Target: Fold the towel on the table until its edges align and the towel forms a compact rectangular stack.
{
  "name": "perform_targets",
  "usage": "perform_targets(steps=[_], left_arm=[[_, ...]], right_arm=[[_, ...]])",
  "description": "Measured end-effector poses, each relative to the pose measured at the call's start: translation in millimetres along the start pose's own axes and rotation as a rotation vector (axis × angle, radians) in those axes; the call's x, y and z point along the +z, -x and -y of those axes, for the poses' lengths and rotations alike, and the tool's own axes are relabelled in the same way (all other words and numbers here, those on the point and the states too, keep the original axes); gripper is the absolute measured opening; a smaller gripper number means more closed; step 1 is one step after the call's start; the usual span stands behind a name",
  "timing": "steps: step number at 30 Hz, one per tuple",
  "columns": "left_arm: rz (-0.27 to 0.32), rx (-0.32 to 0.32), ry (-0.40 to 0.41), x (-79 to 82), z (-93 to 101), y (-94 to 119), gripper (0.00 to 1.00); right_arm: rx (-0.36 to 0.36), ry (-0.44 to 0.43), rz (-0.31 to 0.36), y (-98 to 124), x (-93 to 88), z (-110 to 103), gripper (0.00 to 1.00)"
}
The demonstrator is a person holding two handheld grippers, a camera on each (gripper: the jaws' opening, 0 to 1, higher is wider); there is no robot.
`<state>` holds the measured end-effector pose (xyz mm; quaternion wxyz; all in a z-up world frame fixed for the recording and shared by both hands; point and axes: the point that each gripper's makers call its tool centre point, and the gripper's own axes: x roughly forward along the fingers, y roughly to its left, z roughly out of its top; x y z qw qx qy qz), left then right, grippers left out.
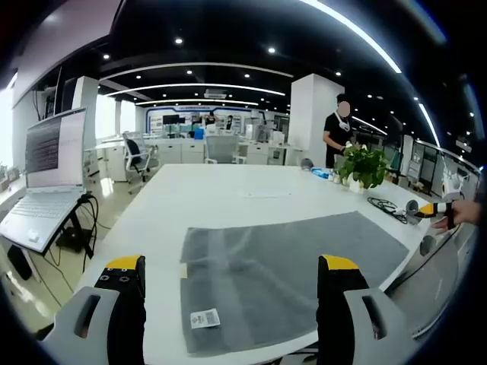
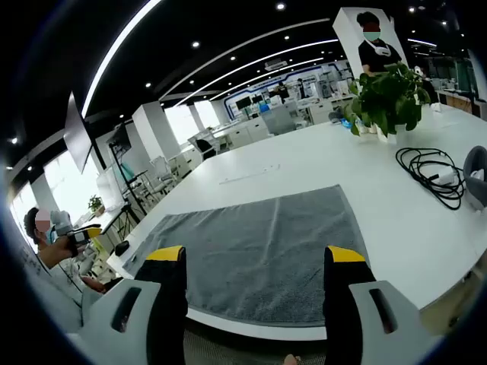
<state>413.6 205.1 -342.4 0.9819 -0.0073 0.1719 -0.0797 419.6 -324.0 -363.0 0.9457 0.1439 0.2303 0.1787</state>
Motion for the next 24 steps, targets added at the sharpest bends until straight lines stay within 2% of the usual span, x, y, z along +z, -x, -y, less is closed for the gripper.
perform_targets(steps=[5,24], left_arm=[[0.002,0.000,-0.004,2.8,1.9,2.6,0.96],[-0.005,-0.003,0.000,-3.0,5.3,0.3,0.96]], right_arm=[[0.005,0.004,-0.005,1.6,-1.2,-0.2,0.73],[-0.012,0.014,-0.009,5.0,-3.8,3.7,0.73]])
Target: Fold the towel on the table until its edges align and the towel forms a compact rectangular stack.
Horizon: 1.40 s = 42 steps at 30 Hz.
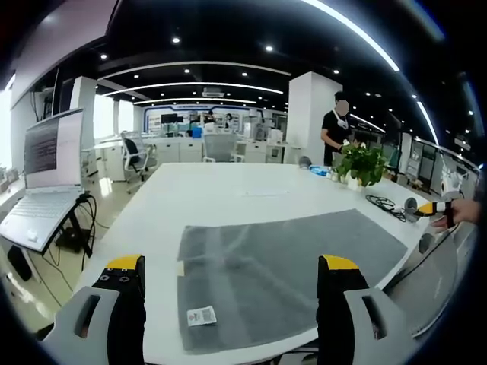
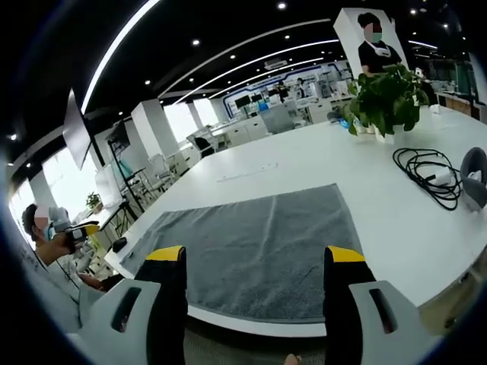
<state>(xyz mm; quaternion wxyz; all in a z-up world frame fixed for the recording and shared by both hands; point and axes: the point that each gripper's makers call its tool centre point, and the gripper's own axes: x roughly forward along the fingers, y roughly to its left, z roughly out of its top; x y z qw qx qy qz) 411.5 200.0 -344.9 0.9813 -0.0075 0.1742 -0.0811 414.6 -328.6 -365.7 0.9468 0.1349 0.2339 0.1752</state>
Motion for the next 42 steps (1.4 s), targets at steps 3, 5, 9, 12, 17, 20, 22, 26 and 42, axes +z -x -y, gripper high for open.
perform_targets(steps=[3,5,9,12,17,20,22,26,42], left_arm=[[0.000,0.000,0.004,0.0,1.8,-1,0.96],[-0.003,-0.002,0.002,-0.2,2.8,-1,0.96],[-0.011,0.003,-0.002,0.5,5.6,-2,0.96],[-0.014,0.002,-0.003,0.6,5.3,-2,0.96],[-0.017,0.000,-0.004,1.3,8.3,-2,0.96],[-0.021,0.004,-0.001,-0.1,9.6,-3,0.95],[-0.029,0.005,0.005,-2.1,12.8,-5,0.95],[-0.029,0.005,0.015,-2.0,19.1,-7,0.95],[-0.050,-0.056,-0.001,4.1,65.3,-35,0.93]], right_arm=[[-0.007,-0.006,0.006,1,0.2,4,0.73],[-0.012,-0.008,0.010,2,0.5,5,0.73],[-0.023,-0.009,0.013,4,-0.2,9,0.73],[-0.032,-0.009,0.009,6,-1.8,13,0.72],[-0.043,-0.013,0.000,7,-4.1,20,0.72],[-0.044,-0.013,-0.006,6,-5.0,23,0.72],[-0.043,-0.018,-0.007,6,-5.5,25,0.71],[-0.053,-0.015,-0.012,7,-6.4,30,0.71],[-0.140,0.006,-0.039,14,-5.0,69,0.66]])
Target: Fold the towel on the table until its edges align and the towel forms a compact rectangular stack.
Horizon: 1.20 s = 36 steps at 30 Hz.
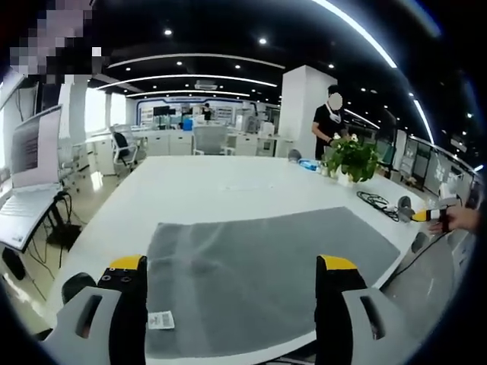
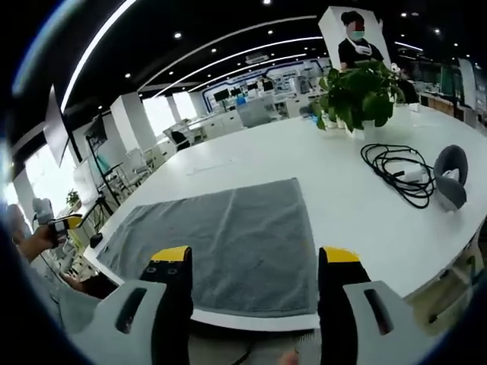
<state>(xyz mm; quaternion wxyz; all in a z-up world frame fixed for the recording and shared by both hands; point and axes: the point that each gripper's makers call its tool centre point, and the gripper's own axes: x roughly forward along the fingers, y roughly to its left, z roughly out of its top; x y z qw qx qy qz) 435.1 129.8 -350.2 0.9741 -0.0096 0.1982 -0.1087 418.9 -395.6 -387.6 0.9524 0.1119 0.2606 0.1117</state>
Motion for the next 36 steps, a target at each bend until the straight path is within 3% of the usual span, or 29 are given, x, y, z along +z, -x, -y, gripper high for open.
perform_targets(steps=[5,7,13,16,18,26,36], left_arm=[[0.007,-0.024,0.004,5.5,13.0,-10,0.90],[0.008,-0.038,0.010,3.7,11.9,-17,0.90],[0.013,-0.085,0.012,5.6,36.2,-23,0.89],[-0.022,-0.104,-0.019,2.5,45.9,-24,0.89],[-0.023,-0.111,-0.038,5.1,49.8,-24,0.89],[-0.042,-0.127,-0.051,3.6,40.2,-26,0.89],[-0.065,-0.162,-0.065,9.4,34.0,-43,0.88]], right_arm=[[-0.020,0.053,-0.097,-9,-9.0,11,0.64],[-0.058,0.024,-0.118,-13,-13.2,17,0.62],[-0.105,-0.013,-0.192,-23,-30.0,22,0.57],[-0.163,0.060,-0.268,-24,-40.9,31,0.54],[-0.159,0.086,-0.307,-26,-48.8,25,0.55],[-0.184,0.029,-0.383,-36,-74.0,42,0.52],[-0.229,0.003,-0.403,-35,-83.2,57,0.41]])
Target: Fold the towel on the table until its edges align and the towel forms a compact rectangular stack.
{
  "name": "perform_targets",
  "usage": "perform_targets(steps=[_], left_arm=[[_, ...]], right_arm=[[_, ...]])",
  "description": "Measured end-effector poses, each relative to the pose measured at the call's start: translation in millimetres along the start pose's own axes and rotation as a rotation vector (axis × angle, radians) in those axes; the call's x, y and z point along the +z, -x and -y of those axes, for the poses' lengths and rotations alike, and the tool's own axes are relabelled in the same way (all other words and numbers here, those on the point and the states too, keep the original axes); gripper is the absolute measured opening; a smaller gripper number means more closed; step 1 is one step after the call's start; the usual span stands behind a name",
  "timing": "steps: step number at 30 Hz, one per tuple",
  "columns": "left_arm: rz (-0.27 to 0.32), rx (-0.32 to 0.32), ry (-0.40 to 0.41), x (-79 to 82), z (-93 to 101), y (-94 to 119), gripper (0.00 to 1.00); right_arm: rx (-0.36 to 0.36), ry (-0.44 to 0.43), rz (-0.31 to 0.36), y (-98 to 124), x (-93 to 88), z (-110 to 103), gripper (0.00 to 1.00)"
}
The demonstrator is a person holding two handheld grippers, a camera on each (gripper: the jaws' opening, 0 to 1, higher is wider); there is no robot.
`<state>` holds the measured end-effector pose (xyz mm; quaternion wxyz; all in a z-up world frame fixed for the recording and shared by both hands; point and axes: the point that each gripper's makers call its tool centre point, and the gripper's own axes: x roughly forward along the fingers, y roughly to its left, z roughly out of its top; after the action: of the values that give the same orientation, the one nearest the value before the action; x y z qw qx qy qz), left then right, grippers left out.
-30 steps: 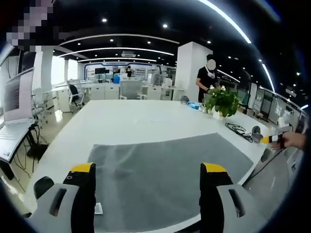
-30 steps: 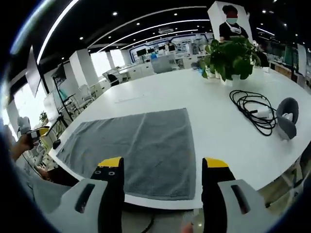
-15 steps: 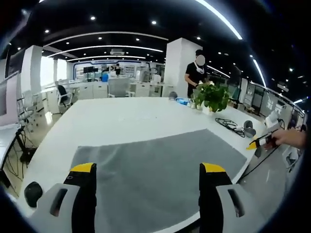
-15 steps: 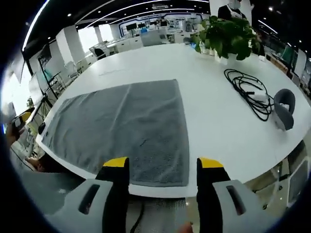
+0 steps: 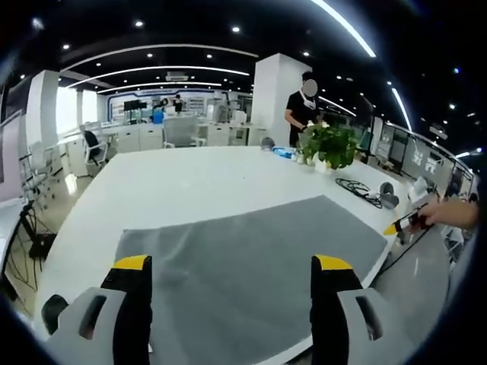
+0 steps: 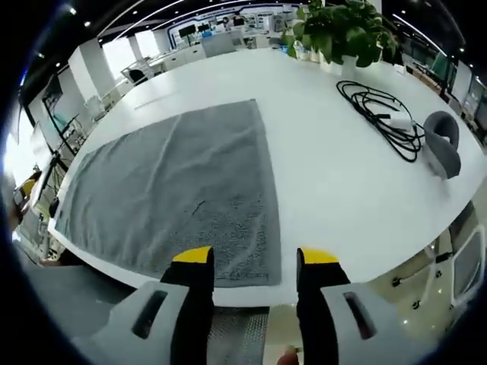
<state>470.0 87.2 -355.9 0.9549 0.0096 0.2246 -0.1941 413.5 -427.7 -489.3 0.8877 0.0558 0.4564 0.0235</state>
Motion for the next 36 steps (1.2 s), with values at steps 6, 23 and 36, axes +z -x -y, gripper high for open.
perform_targets(steps=[6,23,36], left_arm=[[0.011,-0.038,-0.007,10.7,2.1,-20,0.86],[-0.001,-0.117,-0.032,25.4,14.3,-61,0.84],[-0.017,-0.167,-0.040,29.9,35.9,-85,0.82]], right_arm=[[0.000,0.022,-0.006,-10,1.0,-11,0.36],[-0.045,0.061,-0.123,-22,-8.7,-2,0.21],[-0.061,0.109,-0.105,-29,-8.2,-2,0.05]])
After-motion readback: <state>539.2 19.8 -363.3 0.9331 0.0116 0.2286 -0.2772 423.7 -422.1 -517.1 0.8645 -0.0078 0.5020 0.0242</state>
